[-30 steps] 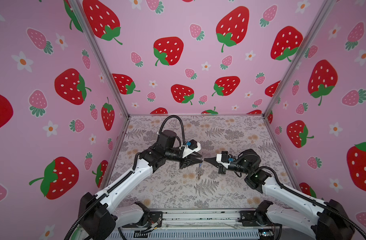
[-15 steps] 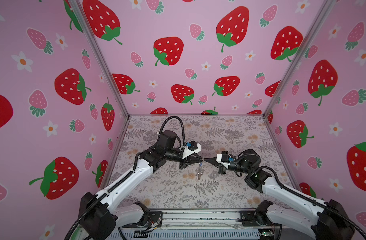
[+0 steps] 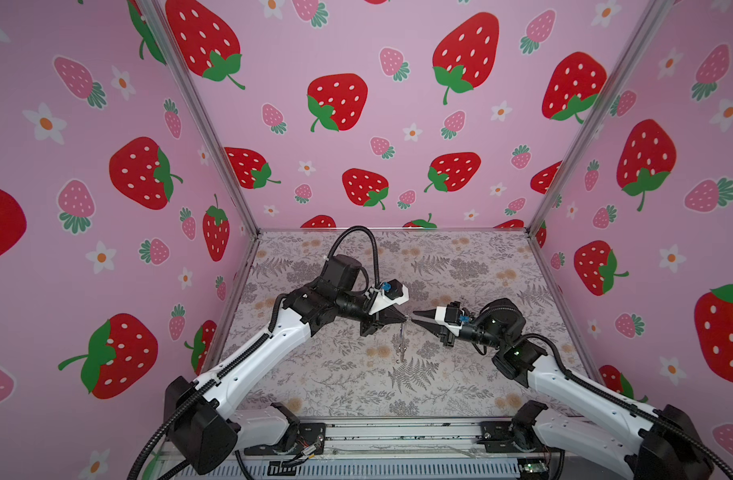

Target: Put the keys on the keyring

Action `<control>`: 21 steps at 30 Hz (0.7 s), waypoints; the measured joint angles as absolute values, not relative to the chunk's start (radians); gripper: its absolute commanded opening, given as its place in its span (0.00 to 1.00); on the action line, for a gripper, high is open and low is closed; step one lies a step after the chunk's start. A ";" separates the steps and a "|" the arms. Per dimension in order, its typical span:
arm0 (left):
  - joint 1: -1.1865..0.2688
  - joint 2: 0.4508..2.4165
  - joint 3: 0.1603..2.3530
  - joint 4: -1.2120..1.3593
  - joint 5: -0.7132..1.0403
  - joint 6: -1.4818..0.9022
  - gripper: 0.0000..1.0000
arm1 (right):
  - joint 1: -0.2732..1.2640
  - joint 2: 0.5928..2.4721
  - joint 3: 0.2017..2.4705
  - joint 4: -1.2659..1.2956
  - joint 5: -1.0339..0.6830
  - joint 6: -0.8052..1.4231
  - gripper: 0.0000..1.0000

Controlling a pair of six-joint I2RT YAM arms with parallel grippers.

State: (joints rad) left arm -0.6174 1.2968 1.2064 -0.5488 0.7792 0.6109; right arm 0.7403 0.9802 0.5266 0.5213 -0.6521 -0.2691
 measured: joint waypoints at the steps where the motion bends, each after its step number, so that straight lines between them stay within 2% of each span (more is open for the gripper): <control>1: -0.629 1.312 1.247 -0.592 0.747 0.622 0.00 | 0.736 0.973 0.529 0.498 -0.646 -0.284 0.23; 12: -0.765 1.486 1.594 -0.958 0.409 0.673 0.00 | 0.730 0.968 0.589 0.337 -0.633 -0.372 0.23; 21: -0.795 1.532 1.654 -1.059 0.316 0.663 0.00 | 0.730 0.983 0.590 0.340 -0.643 -0.366 0.20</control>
